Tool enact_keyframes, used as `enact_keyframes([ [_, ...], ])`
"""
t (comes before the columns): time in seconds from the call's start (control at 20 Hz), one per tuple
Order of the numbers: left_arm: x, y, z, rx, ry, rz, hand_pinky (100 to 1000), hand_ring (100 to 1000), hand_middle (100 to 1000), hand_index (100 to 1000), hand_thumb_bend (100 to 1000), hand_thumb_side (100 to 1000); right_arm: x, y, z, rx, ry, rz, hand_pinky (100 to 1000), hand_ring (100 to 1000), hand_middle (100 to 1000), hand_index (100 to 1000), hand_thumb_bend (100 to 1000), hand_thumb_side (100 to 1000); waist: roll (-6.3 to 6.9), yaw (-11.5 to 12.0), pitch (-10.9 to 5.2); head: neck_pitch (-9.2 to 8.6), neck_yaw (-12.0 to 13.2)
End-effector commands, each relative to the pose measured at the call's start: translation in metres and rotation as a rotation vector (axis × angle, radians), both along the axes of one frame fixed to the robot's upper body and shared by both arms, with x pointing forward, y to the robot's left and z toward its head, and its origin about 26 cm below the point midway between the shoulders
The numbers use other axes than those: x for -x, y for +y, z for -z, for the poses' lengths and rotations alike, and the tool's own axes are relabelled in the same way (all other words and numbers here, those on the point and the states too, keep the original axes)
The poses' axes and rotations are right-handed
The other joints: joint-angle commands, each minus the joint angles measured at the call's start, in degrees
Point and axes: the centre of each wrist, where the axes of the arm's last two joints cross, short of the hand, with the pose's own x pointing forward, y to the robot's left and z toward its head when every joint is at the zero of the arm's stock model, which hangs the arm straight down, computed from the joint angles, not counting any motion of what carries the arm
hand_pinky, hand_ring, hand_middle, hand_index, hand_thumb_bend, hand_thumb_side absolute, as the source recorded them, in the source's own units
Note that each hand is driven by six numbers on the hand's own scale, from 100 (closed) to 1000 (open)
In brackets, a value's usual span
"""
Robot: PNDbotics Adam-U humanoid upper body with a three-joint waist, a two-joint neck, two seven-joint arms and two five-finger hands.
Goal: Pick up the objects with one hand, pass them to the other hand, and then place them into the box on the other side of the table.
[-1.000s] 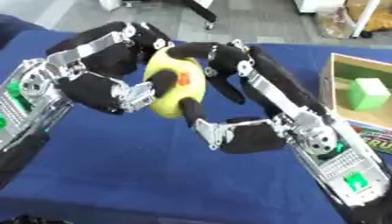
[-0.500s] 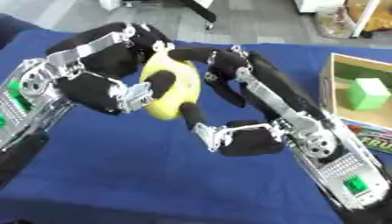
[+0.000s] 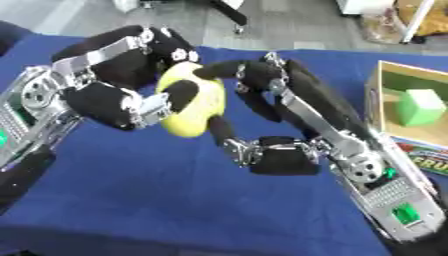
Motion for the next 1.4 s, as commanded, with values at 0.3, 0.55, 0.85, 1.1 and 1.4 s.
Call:
enact_keyframes([
  [0.3, 0.004, -0.001, -0.018, 0.022, -0.031, 0.044, 672, 435, 383, 508, 100, 353, -0.001, 0.000, -0.009, -0.077, -0.048, 0.117, 100, 100, 100, 387, 100, 100, -0.59, 0.18, -1.17, -0.13, 0.02],
  [0.55, 0.004, -0.002, -0.019, 0.003, -0.044, 0.053, 679, 452, 403, 528, 100, 375, 0.000, 0.005, -0.008, -0.133, -0.035, 0.175, 100, 100, 100, 353, 100, 100, -0.65, 0.31, -1.20, -0.13, -0.03],
  [0.85, 0.003, 0.002, -0.021, -0.024, -0.089, 0.032, 704, 499, 459, 618, 100, 522, 0.000, 0.006, -0.010, -0.180, -0.045, 0.200, 100, 100, 100, 320, 100, 100, -0.68, 0.25, -1.25, -0.13, 0.07],
  [1.1, 0.002, 0.007, -0.020, -0.048, -0.135, -0.018, 725, 540, 510, 667, 169, 653, -0.001, 0.004, -0.011, -0.206, -0.045, 0.202, 100, 100, 100, 328, 100, 100, -0.69, 0.11, -1.25, -0.13, 0.06],
  [1.4, 0.000, 0.019, -0.020, -0.039, -0.179, -0.122, 735, 566, 539, 690, 202, 666, -0.002, 0.000, -0.013, -0.212, -0.041, 0.193, 100, 100, 100, 331, 100, 100, -0.70, -0.02, -1.26, -0.13, -0.11],
])
